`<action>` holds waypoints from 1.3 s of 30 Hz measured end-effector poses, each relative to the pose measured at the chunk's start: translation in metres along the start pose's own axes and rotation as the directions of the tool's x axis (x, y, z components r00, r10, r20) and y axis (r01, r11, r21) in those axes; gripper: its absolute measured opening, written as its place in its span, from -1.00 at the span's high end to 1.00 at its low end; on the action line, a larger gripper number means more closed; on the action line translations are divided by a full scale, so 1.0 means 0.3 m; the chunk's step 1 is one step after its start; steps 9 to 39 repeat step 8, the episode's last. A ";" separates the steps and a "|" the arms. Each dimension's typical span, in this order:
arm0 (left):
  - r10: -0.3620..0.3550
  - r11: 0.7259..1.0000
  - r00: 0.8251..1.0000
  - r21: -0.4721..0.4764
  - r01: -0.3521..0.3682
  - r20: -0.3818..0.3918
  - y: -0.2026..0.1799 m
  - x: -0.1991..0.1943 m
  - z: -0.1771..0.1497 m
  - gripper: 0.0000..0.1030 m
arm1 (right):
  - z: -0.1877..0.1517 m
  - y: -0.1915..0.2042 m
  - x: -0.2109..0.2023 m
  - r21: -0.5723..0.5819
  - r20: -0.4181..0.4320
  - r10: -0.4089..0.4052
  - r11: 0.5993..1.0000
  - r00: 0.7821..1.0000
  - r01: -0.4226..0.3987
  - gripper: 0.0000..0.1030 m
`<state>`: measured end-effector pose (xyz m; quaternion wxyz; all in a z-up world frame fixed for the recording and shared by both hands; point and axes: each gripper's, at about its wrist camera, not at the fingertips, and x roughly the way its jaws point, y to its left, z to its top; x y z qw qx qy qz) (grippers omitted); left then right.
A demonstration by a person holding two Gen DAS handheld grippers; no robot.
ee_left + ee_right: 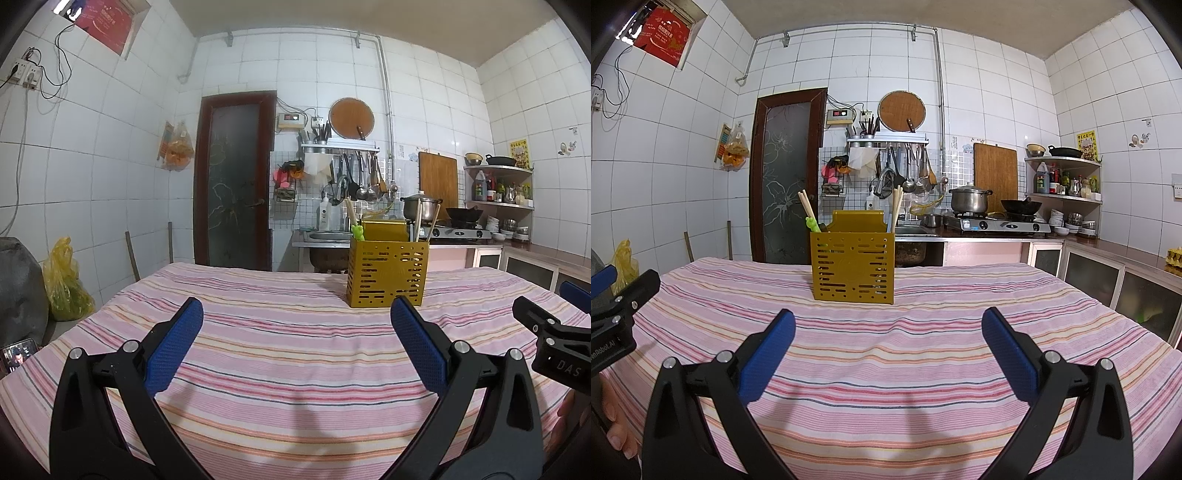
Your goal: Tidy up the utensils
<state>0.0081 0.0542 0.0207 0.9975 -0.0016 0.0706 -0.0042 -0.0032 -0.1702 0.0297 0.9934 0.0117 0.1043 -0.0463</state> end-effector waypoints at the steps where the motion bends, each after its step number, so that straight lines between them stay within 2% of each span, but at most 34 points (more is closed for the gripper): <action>1: 0.004 1.000 1.000 0.002 -0.004 0.003 -0.002 -0.003 0.000 -0.91 | 0.000 0.000 0.001 0.000 -0.001 0.000 1.000 1.000 0.000 -0.91; 39: 0.018 1.000 1.000 0.005 -0.018 0.008 0.000 -0.003 0.003 -0.91 | -0.001 0.000 0.001 -0.001 -0.001 0.000 1.000 1.000 0.000 -0.91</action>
